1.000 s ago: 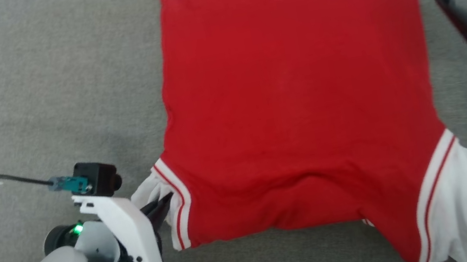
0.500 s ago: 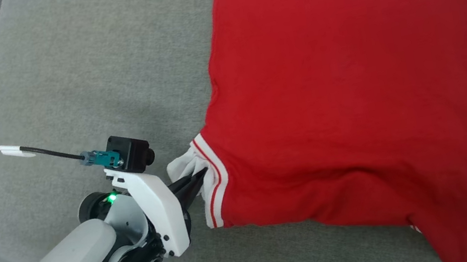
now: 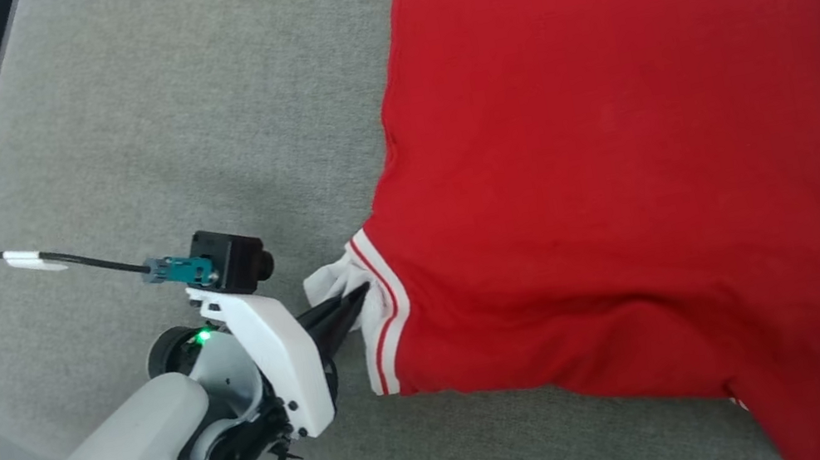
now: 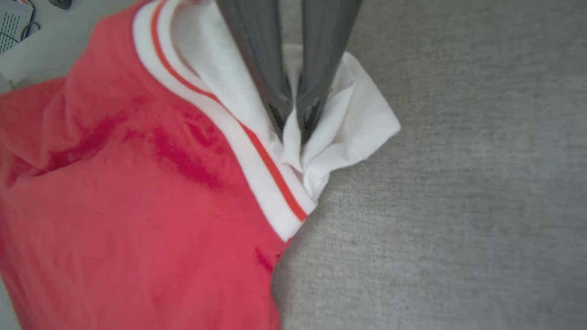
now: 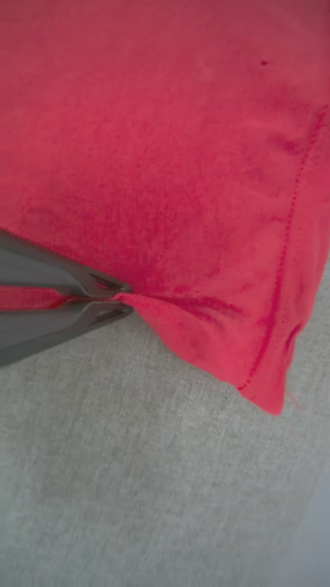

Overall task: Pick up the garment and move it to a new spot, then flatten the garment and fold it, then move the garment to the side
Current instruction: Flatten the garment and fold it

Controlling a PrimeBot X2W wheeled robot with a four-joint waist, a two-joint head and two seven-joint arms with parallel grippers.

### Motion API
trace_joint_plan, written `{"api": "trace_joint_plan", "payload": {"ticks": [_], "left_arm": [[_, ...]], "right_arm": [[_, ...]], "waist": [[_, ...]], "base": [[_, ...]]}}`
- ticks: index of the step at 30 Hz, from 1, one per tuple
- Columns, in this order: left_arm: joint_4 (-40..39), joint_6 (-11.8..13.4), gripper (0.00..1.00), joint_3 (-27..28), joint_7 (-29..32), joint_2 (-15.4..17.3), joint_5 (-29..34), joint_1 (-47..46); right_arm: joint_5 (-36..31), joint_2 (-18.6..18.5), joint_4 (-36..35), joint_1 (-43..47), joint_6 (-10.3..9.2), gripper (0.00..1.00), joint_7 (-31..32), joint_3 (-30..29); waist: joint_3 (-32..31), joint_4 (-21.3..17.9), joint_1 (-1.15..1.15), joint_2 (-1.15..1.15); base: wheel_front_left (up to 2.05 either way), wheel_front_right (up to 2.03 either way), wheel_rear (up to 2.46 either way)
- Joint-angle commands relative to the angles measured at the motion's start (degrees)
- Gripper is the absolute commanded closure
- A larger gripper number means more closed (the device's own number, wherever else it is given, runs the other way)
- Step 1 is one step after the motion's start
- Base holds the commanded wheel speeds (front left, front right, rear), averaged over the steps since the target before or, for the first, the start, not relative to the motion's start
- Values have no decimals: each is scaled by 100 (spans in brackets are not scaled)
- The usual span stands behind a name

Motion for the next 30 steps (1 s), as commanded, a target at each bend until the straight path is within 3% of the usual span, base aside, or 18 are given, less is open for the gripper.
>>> {"api": "trace_joint_plan", "payload": {"ticks": [1,6,8,13,19,25,30], "left_arm": [[154,33,100,14,-21,35,-11,-37],[154,64,100,116,-88,283,-105,117],[78,130,100,169,-105,474,-157,210],[-153,273,100,256,-96,783,-202,366],[-464,498,100,301,-41,1079,-284,531],[-723,676,100,344,1,1292,-354,647],[-879,767,100,374,11,1402,-378,716]], "right_arm": [[84,2,249,505,0,100,82,194],[1014,-164,-438,821,1,100,168,1290],[1638,-418,-1107,1133,0,100,318,1814],[2546,-933,-2404,1801,0,100,657,2298],[3224,-1308,-3931,2725,0,100,1212,2214],[3501,-1353,-5191,3760,0,100,1734,1729],[3438,-1185,-6079,4686,0,100,2026,1159]], "waist": [[-54,-91,0,0],[-266,-447,0,0],[-386,-648,0,0],[-566,-952,0,0],[-764,-1255,0,0],[-877,-1470,0,0],[-903,-1555,0,0]], "base": [[0,0,0],[0,0,0],[0,0,0],[0,0,0],[0,0,0],[0,0,0],[0,0,0]]}}
